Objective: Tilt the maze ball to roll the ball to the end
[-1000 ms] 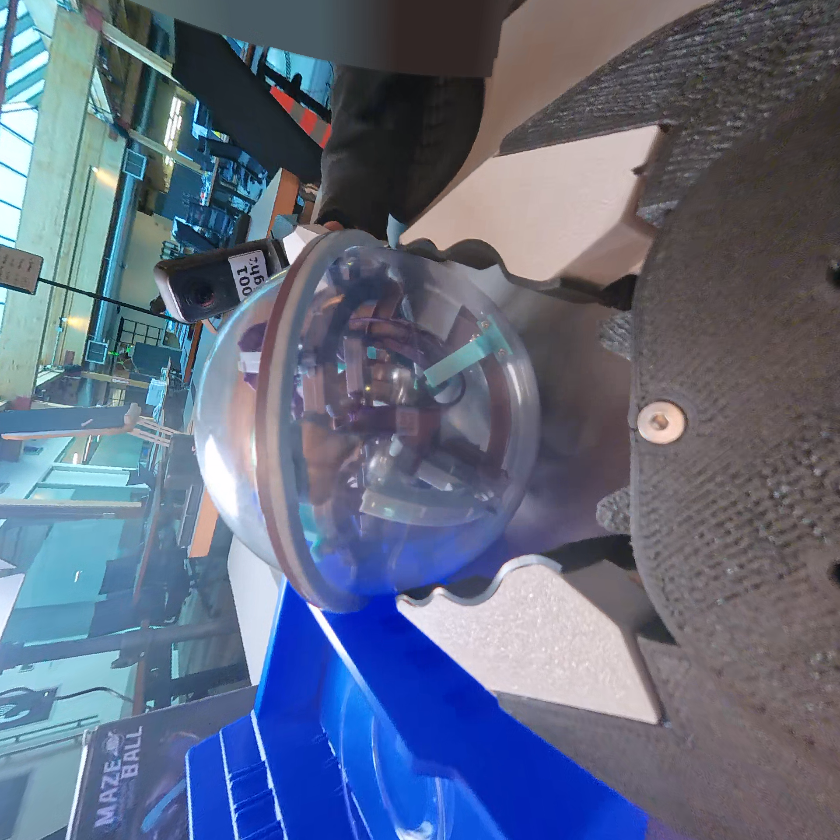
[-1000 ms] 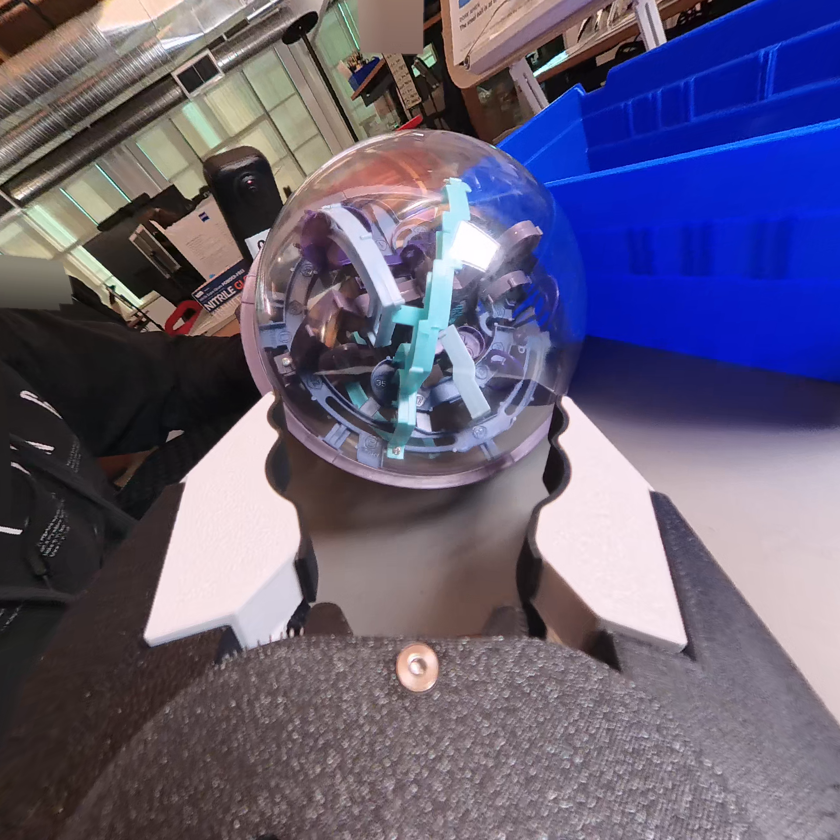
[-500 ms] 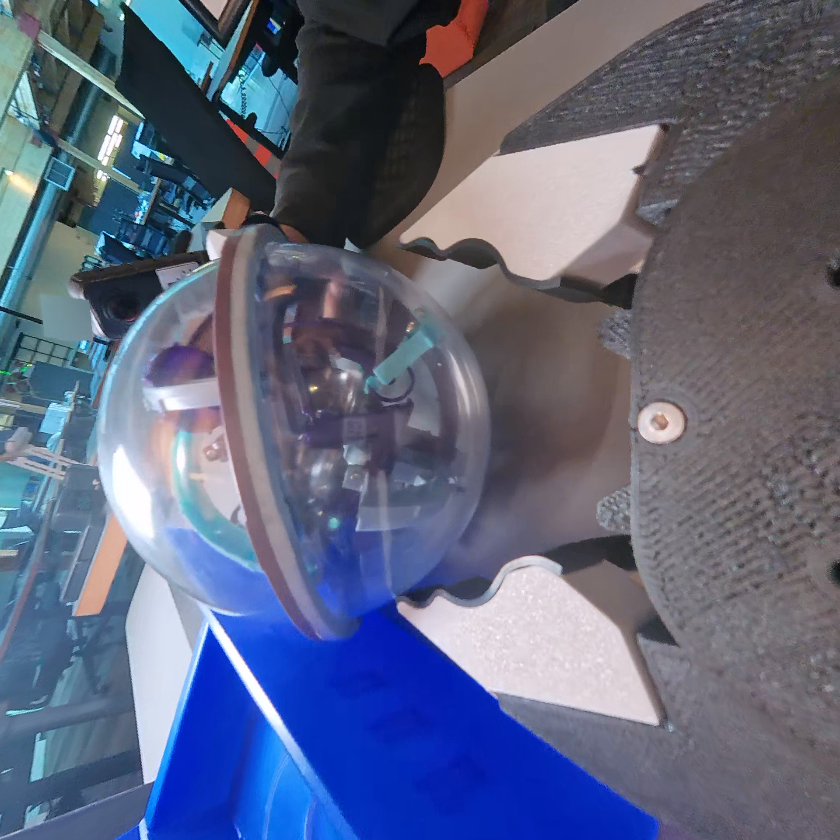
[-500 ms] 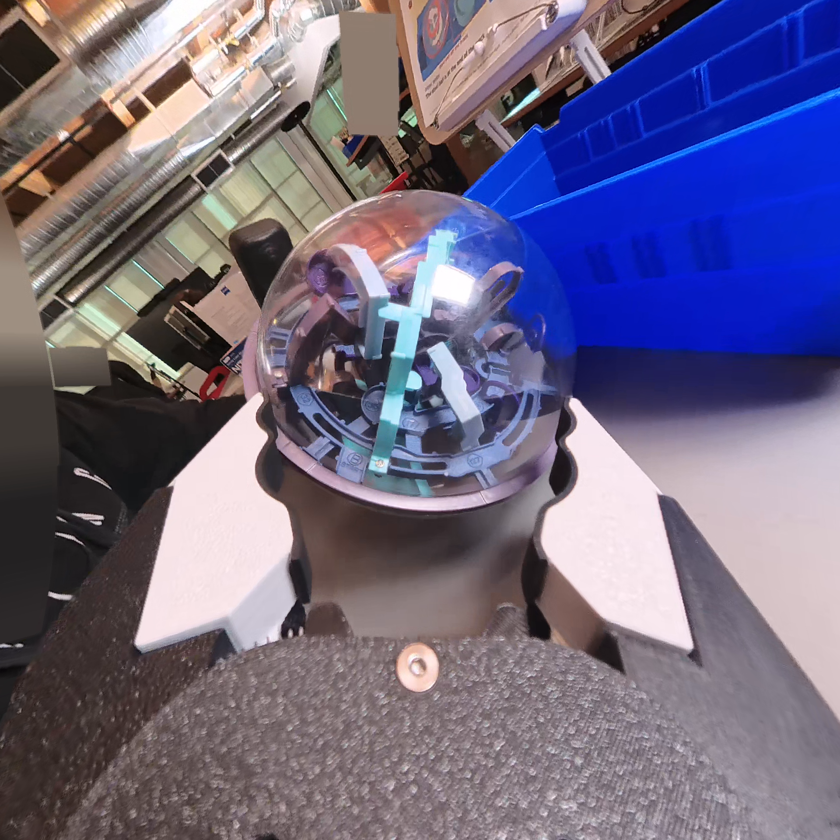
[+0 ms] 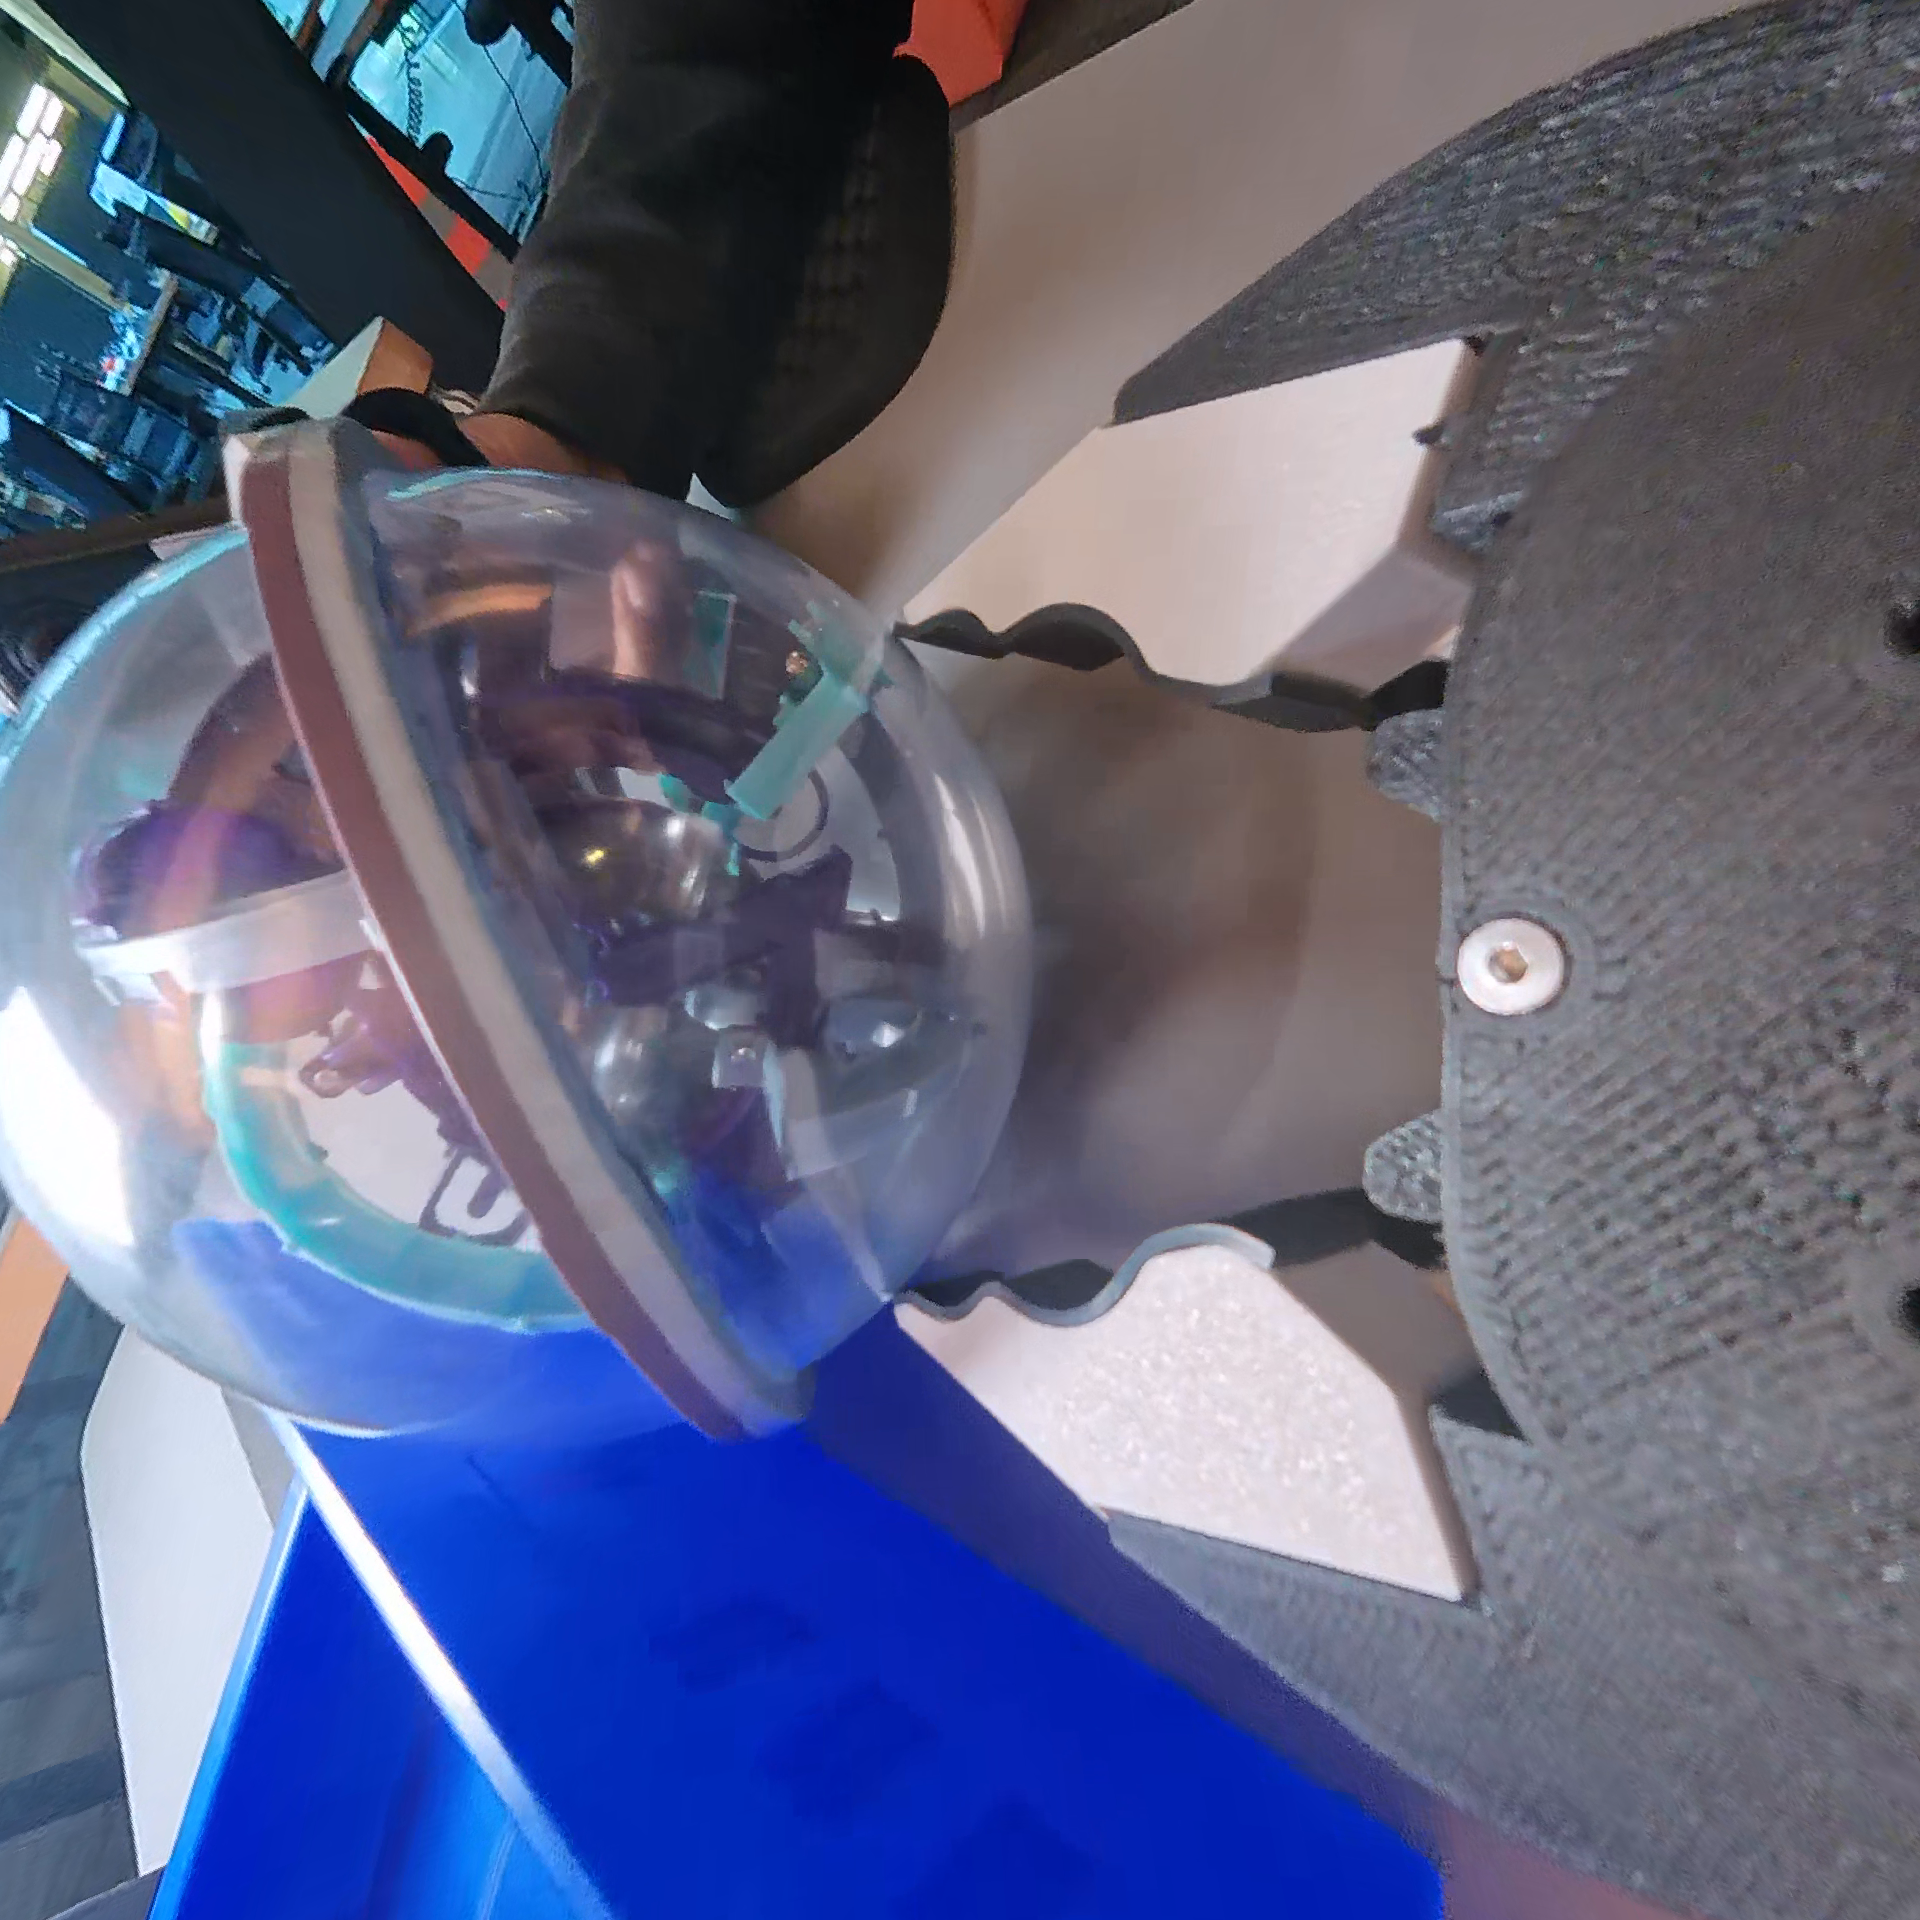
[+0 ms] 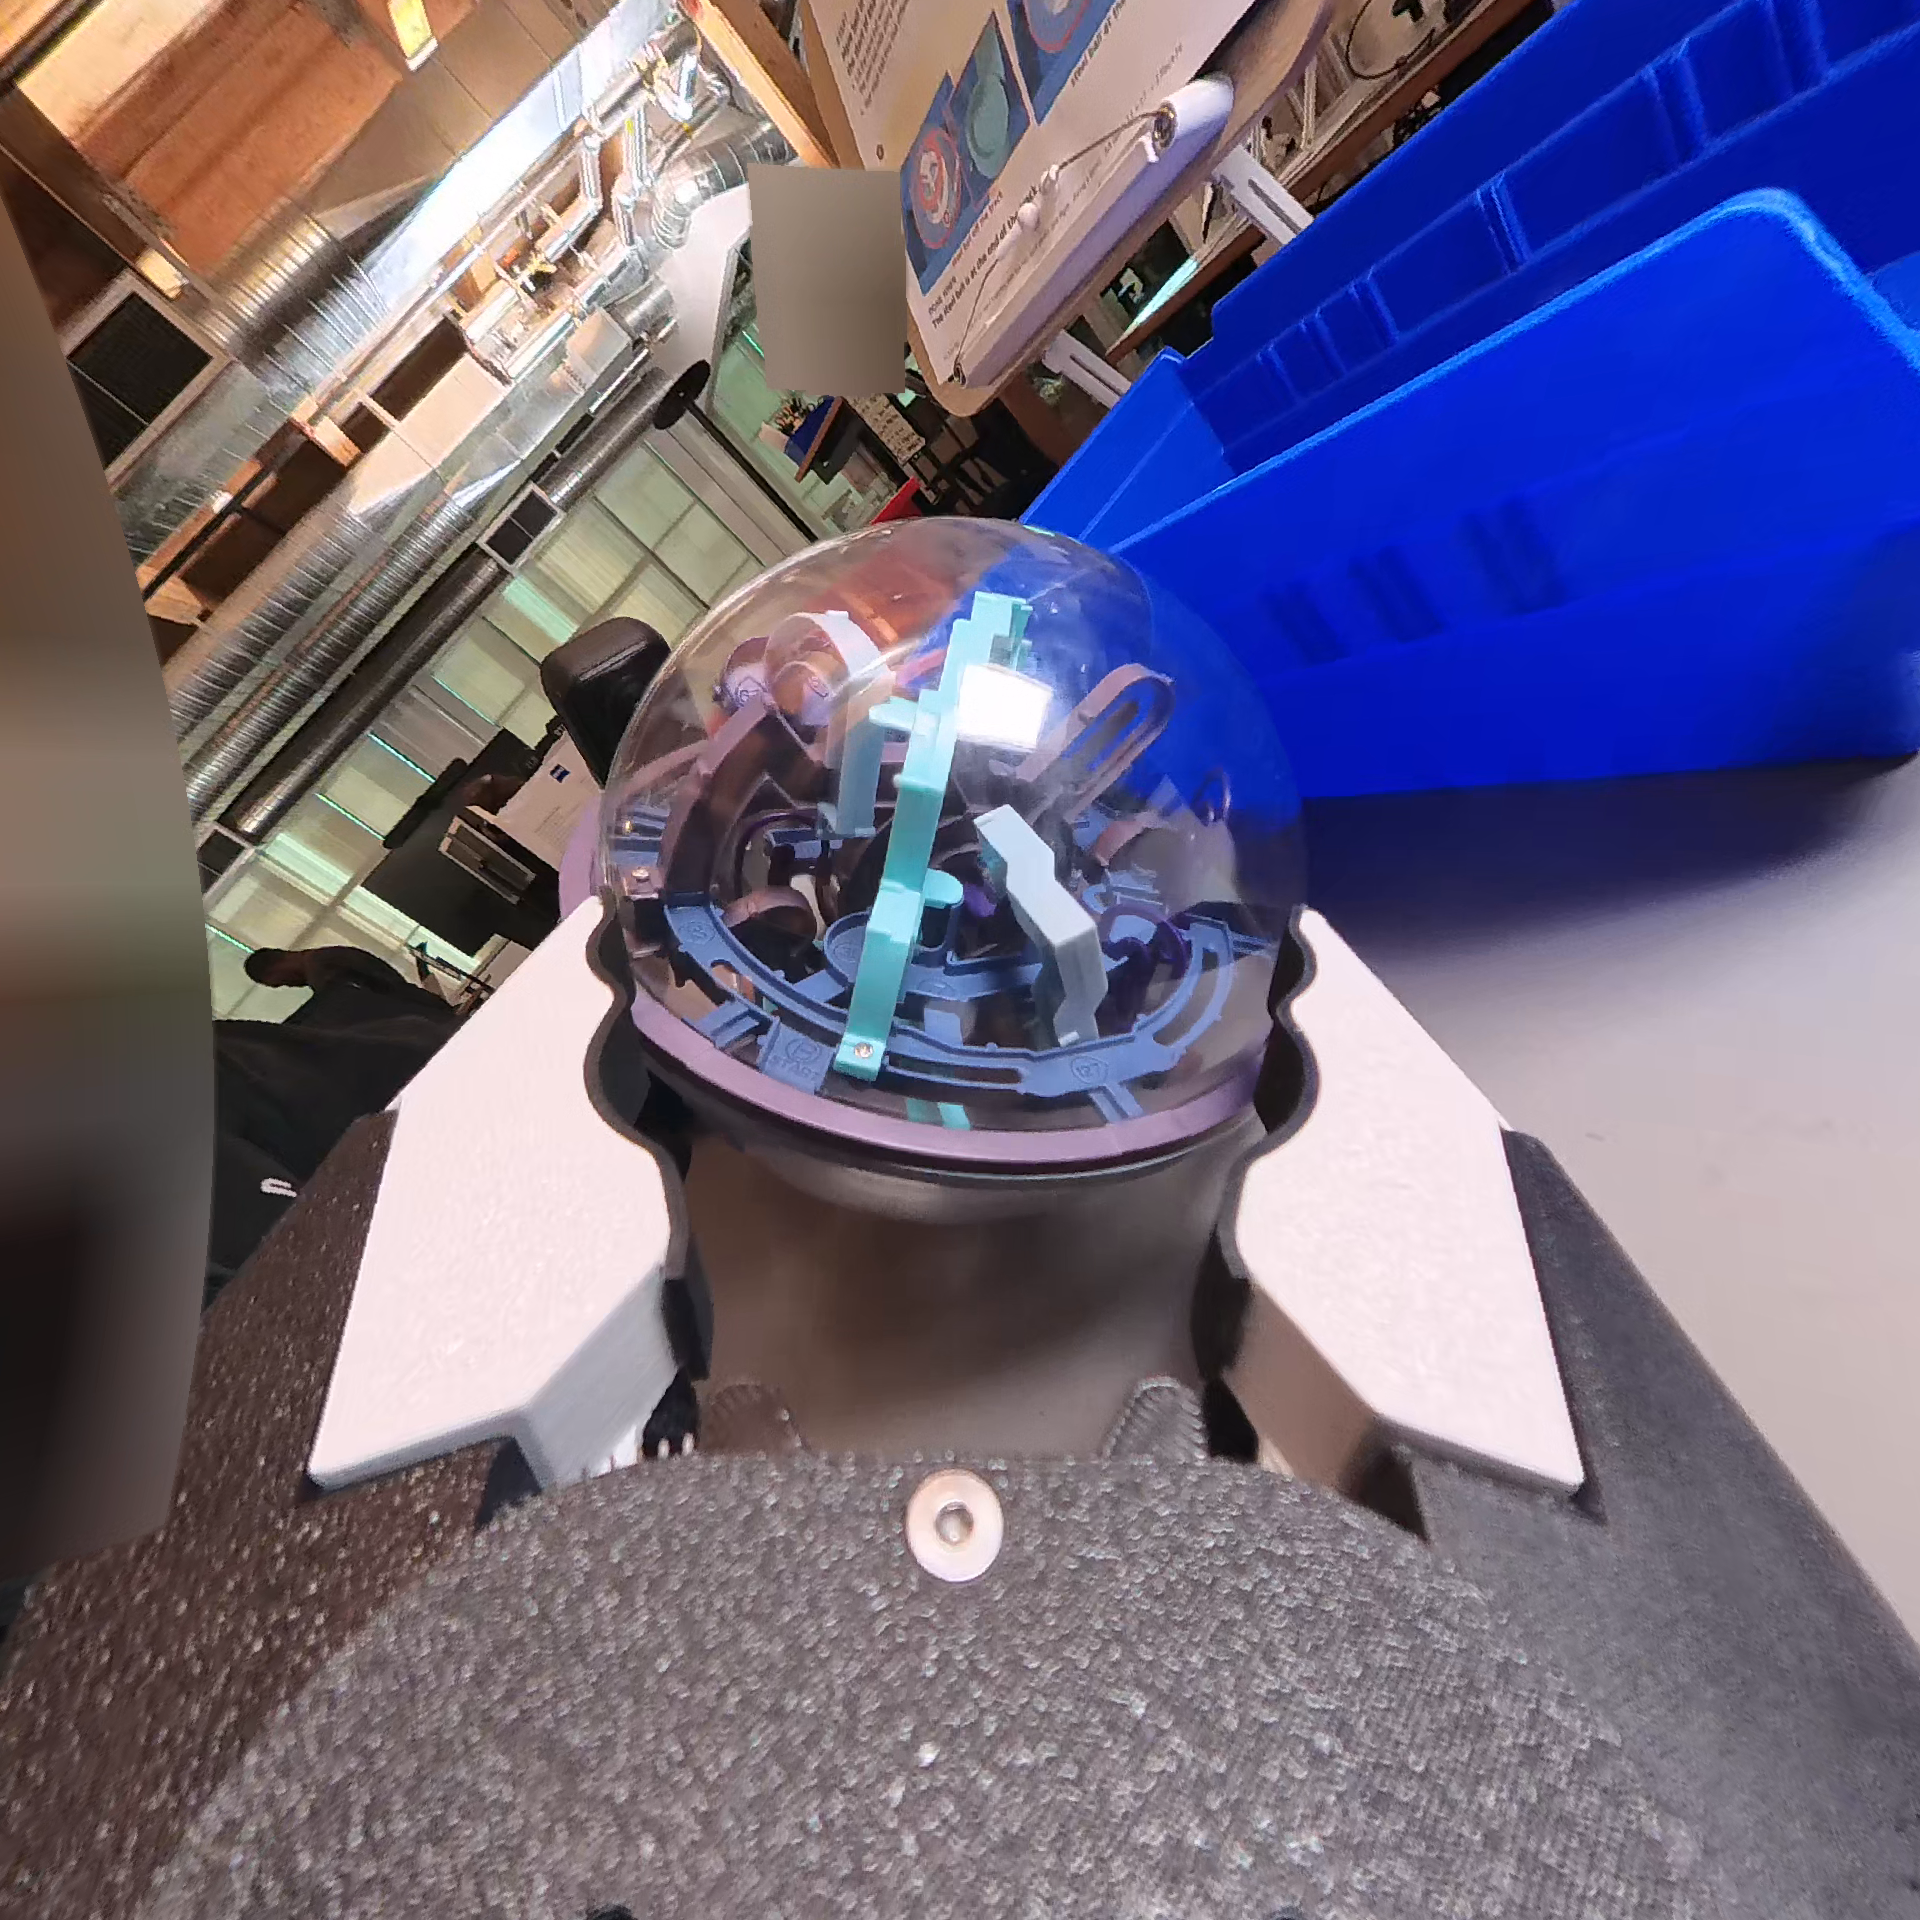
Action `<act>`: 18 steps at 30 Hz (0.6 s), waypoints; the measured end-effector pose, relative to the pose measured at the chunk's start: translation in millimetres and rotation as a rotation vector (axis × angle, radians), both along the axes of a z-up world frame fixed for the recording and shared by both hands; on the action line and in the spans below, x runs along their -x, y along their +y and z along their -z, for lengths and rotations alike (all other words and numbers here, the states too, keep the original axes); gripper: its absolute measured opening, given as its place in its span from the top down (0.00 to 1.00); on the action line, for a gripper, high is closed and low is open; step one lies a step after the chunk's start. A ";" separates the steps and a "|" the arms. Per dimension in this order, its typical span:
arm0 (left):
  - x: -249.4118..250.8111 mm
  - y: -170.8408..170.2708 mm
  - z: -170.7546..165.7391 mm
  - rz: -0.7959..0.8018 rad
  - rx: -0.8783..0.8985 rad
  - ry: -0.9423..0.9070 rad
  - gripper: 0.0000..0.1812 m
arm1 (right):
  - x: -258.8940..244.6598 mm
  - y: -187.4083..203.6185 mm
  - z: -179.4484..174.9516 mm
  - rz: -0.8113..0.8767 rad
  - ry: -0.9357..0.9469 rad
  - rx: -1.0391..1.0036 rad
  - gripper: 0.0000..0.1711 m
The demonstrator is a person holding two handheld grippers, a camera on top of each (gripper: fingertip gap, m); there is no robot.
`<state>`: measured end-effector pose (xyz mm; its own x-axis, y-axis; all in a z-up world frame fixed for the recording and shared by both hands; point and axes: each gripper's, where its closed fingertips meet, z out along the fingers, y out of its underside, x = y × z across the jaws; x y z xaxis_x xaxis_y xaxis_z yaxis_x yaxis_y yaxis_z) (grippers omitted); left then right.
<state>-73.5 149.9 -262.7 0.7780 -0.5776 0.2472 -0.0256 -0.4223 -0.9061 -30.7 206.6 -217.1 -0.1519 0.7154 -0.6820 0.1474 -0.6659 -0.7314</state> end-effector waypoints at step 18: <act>-2.3 1.1 8.8 -0.005 -0.003 0.120 0.25 | 5.0 -7.9 -11.1 0.030 0.002 -0.171 0.33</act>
<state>-71.2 151.0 -271.5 0.8047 -0.5745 0.1500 -0.1322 -0.4197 -0.8980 -35.7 198.7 -206.0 -0.1301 0.8254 -0.5494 0.1280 -0.5355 -0.8348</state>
